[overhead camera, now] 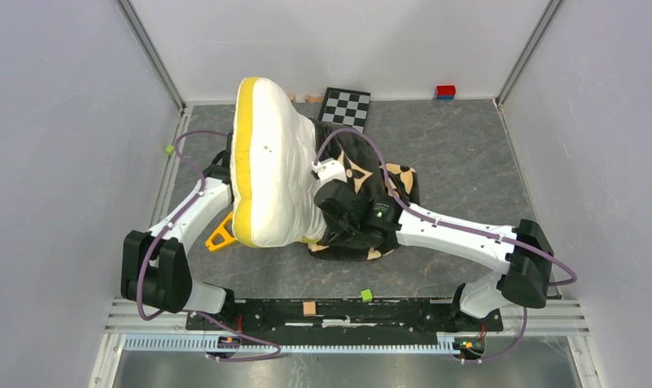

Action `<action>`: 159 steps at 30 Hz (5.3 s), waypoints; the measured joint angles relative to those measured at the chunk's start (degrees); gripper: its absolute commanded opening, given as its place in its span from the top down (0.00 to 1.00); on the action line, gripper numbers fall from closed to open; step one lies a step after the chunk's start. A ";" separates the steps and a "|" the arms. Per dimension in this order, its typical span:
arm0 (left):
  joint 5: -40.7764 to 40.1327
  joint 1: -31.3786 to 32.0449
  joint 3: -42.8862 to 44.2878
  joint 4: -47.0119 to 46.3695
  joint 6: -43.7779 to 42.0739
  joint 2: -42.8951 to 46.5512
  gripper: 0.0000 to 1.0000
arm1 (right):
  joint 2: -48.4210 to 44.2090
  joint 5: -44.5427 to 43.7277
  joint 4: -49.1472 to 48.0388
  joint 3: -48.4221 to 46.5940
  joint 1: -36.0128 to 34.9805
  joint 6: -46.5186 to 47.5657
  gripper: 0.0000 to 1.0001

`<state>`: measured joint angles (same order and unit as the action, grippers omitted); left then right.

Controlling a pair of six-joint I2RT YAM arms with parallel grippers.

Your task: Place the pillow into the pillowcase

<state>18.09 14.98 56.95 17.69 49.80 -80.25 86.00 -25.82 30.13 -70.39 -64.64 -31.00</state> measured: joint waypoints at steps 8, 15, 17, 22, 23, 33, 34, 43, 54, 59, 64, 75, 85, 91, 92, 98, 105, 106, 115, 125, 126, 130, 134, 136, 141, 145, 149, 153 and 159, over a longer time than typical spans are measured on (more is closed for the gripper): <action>-1.77 3.96 7.04 2.21 -0.04 -2.01 0.98 | -2.54 5.62 2.84 -14.36 -2.67 6.93 1.00; -3.13 8.48 23.17 11.26 -2.91 -4.70 0.97 | -6.64 11.56 5.60 -17.88 10.86 9.44 1.00; -3.08 9.16 31.26 14.23 -4.39 -6.19 0.98 | -6.54 11.30 6.82 -20.85 13.53 10.36 1.00; -3.56 9.60 48.78 19.47 -6.71 -7.74 0.97 | -8.04 10.08 4.63 -23.08 14.38 13.00 1.00; -3.67 9.57 51.56 20.17 -6.88 -8.04 0.97 | -9.03 9.88 2.93 -21.03 14.38 13.42 1.00; -4.46 9.84 57.66 19.41 -7.08 -8.50 0.98 | -11.96 5.99 -2.08 -6.29 18.82 15.41 1.00; -4.50 9.81 54.86 18.05 -7.06 -7.96 0.97 | -12.22 5.84 -2.54 -6.34 19.04 15.65 1.00; -6.05 6.21 33.83 12.09 -6.58 -4.44 0.98 | -16.74 9.57 -7.72 -4.70 16.92 16.11 0.72; -5.53 5.33 32.04 8.74 -6.62 -1.31 0.97 | -11.72 16.26 -5.73 -11.76 29.66 14.23 0.31; -4.04 5.38 29.66 5.90 -6.60 -0.81 0.98 | -0.11 22.64 -5.73 -21.24 39.04 9.49 0.29; -3.02 5.35 28.24 3.78 -6.58 -0.42 0.97 | 12.35 26.32 -4.74 -30.01 39.52 5.75 0.27; -2.27 5.38 27.17 2.67 -6.58 0.28 0.97 | 18.47 26.88 -3.43 -31.39 39.52 1.05 0.52; -1.42 5.42 27.45 2.40 -6.60 0.26 0.97 | 21.38 26.75 -4.00 -31.08 39.52 0.31 0.96; -1.75 6.43 33.64 5.40 -7.13 -0.61 0.97 | 21.38 24.15 -0.48 -36.04 39.36 2.82 1.00; -2.01 6.80 35.91 6.25 -7.50 -1.03 0.97 | 21.38 23.54 0.26 -38.01 39.36 3.58 1.00; -5.18 10.69 49.33 8.74 -11.08 -2.64 0.98 | 15.34 19.71 0.63 -43.47 39.63 7.41 1.00; -10.47 11.80 66.66 11.41 -11.50 -5.46 0.97 | 1.99 19.82 -1.33 -42.75 38.95 8.37 1.00; -10.40 11.89 69.57 12.04 -11.50 -6.82 0.97 | 0.59 19.80 -1.40 -42.88 38.80 8.59 1.00; -10.64 24.96 75.45 22.82 -13.42 -10.67 0.97 | 3.76 25.03 1.51 -53.68 50.88 7.72 1.00; -10.84 23.56 77.53 20.22 -11.54 -14.10 0.97 | 2.75 26.12 5.27 -52.13 49.75 8.61 1.00; -10.80 26.08 74.44 19.87 -11.56 -13.53 0.97 | 2.80 27.82 5.11 -53.77 52.54 7.98 1.00; -9.42 33.16 75.76 23.76 -12.63 -16.35 0.97 | 1.05 31.30 4.15 -52.43 58.12 5.75 1.00; -4.94 25.64 84.83 26.12 -10.93 -20.06 0.97 | -1.01 28.96 0.39 -45.40 52.76 6.40 1.00; -4.07 19.50 85.40 26.93 -9.86 -20.37 0.97 | -1.40 28.44 0.04 -44.06 49.48 7.34 1.00; -4.42 17.84 78.47 26.58 -8.94 -19.87 0.97 | 0.39 28.74 4.13 -51.60 52.13 8.98 1.00; -4.42 25.11 74.88 25.55 -9.86 -20.09 0.98 | 0.42 29.83 5.03 -52.37 56.37 8.28 1.00; -3.28 25.18 66.49 25.20 -10.62 -16.06 0.98 | 0.46 29.20 0.85 -46.99 54.25 7.96 1.00; -3.21 16.68 53.44 24.33 -10.97 -12.13 0.98 | 4.07 27.41 -1.62 -43.85 45.92 9.22 1.00; -3.78 7.89 31.76 19.58 -11.08 -11.54 0.98 | 11.67 25.40 0.48 -41.38 36.06 12.81 0.46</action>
<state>14.31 22.87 88.71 37.28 38.72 -91.79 97.67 -0.43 30.61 -111.77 -28.58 -18.20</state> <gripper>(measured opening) 0.056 0.367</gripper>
